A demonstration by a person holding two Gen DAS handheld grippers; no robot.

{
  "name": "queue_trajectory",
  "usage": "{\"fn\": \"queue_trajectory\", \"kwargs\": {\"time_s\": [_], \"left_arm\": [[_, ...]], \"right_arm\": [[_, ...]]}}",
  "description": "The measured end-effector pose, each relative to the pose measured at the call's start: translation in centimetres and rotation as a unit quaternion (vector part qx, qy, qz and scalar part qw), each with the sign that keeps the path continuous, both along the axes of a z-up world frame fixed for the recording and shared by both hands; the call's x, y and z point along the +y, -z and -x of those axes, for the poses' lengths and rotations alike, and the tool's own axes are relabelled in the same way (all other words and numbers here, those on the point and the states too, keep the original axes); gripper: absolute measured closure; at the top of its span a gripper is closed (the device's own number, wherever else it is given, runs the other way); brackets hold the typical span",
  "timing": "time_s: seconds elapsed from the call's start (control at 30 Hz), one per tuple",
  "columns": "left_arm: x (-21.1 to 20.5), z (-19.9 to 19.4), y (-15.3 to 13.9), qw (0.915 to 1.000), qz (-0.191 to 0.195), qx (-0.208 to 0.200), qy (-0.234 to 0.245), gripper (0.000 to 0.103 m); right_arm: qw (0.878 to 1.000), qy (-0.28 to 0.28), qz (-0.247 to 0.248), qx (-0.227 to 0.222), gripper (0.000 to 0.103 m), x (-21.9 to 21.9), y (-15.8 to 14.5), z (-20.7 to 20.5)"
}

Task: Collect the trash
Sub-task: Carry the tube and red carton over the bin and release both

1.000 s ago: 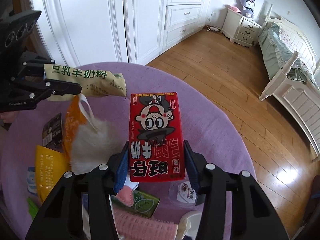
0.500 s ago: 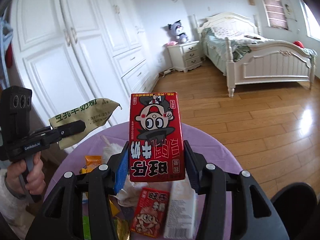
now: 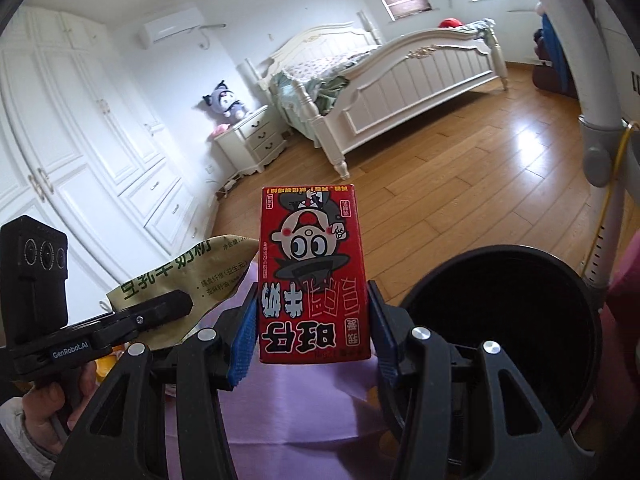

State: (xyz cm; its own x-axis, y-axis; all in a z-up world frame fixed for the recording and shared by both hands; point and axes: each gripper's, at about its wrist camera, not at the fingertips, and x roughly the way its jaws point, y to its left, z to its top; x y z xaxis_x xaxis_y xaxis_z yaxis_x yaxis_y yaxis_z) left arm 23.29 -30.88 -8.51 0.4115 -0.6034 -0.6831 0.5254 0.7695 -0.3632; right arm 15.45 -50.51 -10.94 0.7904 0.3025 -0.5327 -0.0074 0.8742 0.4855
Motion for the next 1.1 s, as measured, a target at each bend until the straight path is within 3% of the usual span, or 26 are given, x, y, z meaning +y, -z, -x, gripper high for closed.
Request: {"fn": "queue_trajectory", "kwargs": {"time_s": [0.3, 0.53, 1.1], "left_arm": [[-8.9, -0.8, 3.9, 0.9979, -0.039, 0.033, 0.041, 0.092], [-13.1, -1.2, 6.7, 0.9944, -0.059, 0.063, 0.061, 0.092], [-16.2, -1.6, 9.0, 0.9904, -0.085, 0.083, 0.071, 0.092]], "right_arm": [[0.997, 0.054, -0.025, 0.045, 0.054, -5.2, 5.0, 0.0], [0.995, 0.071, -0.035, 0.068, 0.053, -7.8, 7.7, 0.4], [0.991, 0.082, -0.05, 0.089, 0.052, -10.5, 9.4, 1.4]]}}
